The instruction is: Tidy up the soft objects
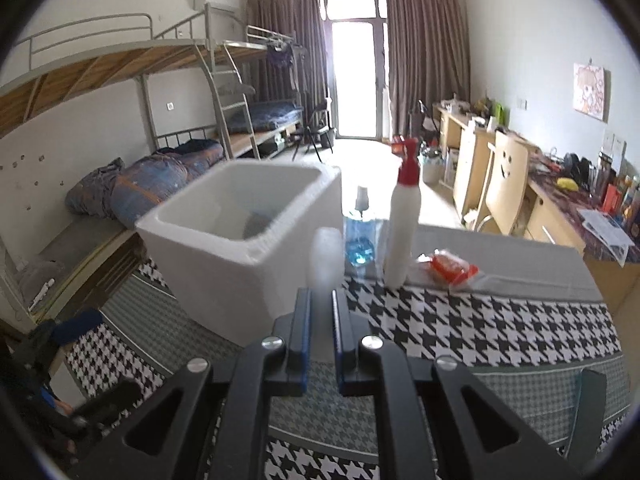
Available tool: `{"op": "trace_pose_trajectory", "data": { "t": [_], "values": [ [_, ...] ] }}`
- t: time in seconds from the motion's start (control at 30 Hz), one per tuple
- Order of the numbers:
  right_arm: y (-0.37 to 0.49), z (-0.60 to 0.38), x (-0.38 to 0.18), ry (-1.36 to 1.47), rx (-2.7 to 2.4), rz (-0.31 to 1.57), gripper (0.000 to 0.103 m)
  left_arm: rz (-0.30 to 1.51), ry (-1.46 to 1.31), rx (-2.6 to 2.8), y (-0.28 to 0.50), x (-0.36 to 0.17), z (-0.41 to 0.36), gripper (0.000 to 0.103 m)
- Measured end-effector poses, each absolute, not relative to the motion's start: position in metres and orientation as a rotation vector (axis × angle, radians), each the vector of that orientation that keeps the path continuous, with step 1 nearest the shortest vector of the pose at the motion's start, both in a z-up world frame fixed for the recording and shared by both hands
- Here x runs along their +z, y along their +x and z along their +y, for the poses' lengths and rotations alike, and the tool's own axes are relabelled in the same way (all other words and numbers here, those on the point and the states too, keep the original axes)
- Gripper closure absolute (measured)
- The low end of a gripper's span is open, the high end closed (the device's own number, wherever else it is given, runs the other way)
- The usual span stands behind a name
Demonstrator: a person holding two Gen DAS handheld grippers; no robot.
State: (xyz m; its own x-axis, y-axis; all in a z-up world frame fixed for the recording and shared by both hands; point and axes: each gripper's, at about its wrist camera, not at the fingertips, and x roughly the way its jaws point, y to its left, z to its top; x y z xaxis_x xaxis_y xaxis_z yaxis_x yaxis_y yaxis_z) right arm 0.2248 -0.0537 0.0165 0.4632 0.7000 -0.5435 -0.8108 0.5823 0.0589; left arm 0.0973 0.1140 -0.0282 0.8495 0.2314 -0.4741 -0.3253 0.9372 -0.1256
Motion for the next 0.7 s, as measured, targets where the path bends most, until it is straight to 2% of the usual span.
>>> {"op": "trace_pose_trajectory", "data": {
  "t": [0.37, 0.7],
  "values": [
    [0.215, -0.035, 0.035, -0.238, 0.995, 0.503, 0.091, 0.479, -0.233, 0.278, 0.092, -0.029, 0.116, 0.001],
    [0.221, -0.005, 0.037, -0.262, 1.043, 0.535, 0.090, 0.475, -0.240, 0.300, 0.086, -0.029, 0.121, 0.001]
  ]
}}
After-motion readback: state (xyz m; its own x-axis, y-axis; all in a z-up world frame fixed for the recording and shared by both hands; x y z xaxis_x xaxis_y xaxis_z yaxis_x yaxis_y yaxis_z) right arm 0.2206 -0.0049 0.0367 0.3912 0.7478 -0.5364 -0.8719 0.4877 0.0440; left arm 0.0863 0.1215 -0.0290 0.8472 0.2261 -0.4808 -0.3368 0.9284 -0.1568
